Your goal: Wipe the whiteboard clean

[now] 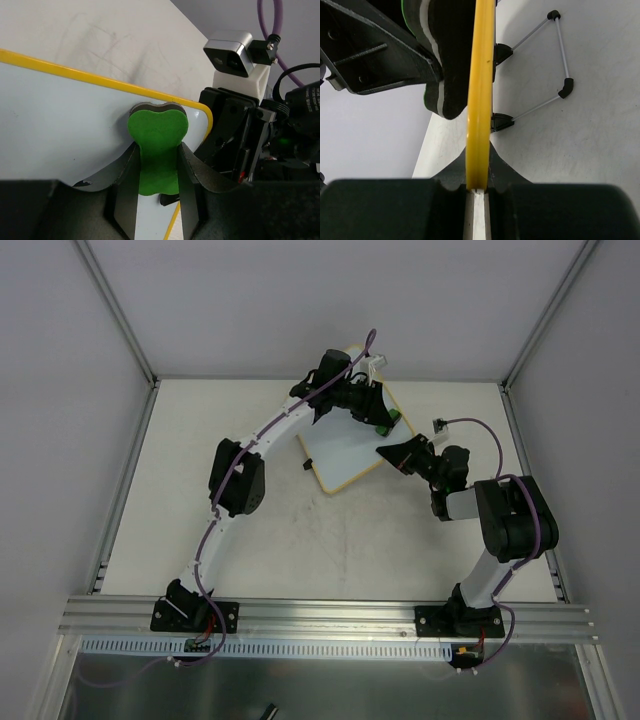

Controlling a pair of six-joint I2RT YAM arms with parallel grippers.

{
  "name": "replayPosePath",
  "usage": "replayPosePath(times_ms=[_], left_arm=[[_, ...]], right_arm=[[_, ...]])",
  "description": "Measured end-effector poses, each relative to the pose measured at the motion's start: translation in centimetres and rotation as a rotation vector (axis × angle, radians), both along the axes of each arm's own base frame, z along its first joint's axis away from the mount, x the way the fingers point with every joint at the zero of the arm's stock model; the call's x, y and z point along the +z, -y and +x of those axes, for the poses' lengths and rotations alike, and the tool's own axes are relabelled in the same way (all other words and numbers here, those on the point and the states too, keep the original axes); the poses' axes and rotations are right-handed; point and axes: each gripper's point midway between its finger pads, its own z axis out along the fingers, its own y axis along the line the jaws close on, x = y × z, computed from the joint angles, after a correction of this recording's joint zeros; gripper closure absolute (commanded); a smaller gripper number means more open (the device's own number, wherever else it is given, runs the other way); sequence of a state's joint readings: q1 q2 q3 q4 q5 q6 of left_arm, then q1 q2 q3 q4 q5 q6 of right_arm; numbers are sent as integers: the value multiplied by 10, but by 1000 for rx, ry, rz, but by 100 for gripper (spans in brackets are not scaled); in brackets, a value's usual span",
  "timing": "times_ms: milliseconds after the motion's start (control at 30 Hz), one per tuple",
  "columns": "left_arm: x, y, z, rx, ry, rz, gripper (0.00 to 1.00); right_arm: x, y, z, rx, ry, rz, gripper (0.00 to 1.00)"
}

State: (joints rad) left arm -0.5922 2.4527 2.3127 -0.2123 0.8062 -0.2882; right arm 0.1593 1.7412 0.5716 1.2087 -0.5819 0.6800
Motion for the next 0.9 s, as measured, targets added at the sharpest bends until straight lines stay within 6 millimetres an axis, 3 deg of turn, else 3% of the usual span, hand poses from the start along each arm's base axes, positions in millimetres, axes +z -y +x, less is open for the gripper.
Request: replayPosePath(times_ms=[300, 433, 533, 767, 833, 900], left_arm=[[-6, -18, -1, -25, -74, -19, 100], [-6, -46, -5, 29, -137, -19, 100], [12, -71, -6, 67, -163, -54, 100], [103, -136, -32, 146, -86, -178, 100], [118, -150, -49, 160, -81, -199, 100], [118, -165, -61, 198, -108, -197, 100]], right_arm=[[1, -1, 0, 3, 8, -1, 100], [2, -3, -1, 12, 18, -3, 100], [2, -7, -4, 29, 18, -3, 100], [2, -13, -9, 61, 17, -1, 100], [2, -13, -10, 61, 17, -1, 100], [2, -13, -10, 62, 17, -2, 100]])
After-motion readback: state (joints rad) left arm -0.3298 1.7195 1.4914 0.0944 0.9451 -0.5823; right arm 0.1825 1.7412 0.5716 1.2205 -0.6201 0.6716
